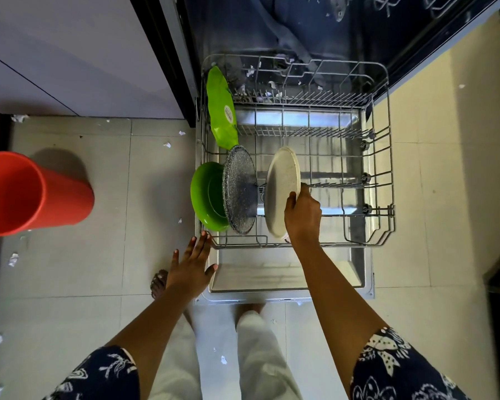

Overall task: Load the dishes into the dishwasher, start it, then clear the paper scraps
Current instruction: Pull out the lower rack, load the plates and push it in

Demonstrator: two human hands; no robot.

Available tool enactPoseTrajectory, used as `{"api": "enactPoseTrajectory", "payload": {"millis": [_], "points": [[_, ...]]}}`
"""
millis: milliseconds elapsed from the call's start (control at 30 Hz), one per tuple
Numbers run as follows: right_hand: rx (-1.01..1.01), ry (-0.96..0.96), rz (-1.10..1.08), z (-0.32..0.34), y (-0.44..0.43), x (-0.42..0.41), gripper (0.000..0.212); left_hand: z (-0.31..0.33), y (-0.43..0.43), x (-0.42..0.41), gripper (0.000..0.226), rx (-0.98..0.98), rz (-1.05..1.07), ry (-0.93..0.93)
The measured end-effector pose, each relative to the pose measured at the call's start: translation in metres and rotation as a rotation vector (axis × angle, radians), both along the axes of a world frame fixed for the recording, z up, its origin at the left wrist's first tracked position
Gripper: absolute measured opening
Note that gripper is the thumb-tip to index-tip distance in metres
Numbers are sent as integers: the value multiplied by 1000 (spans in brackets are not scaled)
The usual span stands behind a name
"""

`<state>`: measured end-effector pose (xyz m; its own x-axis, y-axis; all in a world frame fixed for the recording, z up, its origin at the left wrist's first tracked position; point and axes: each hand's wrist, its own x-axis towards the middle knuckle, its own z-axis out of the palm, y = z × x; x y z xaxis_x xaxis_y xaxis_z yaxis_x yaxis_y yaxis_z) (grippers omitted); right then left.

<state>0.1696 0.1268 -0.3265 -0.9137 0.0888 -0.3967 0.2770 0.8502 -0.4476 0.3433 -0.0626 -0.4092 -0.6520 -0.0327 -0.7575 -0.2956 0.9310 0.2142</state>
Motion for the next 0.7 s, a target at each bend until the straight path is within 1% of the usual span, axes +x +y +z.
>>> {"api": "enactPoseTrajectory", "payload": {"millis": [300,367,433,533,700], "points": [[-48,24,-2,-13,-6,-26,31,-4,-6,0,75,17,-37,-21],[-90,-26,-27,-12,-7,-30,31,-5,-6,1,76,21,-38,-26],[-138,-123,-68,-15,-5,-28,33,-4,-4,0,77,31,-22,-29],[-198,-247,-179,-21,6,-15,35,-2,-1,-1,78,48,9,-29],[-245,-343,-266,-30,18,10,37,-3,-2,-2,78,23,-13,-43]]}}
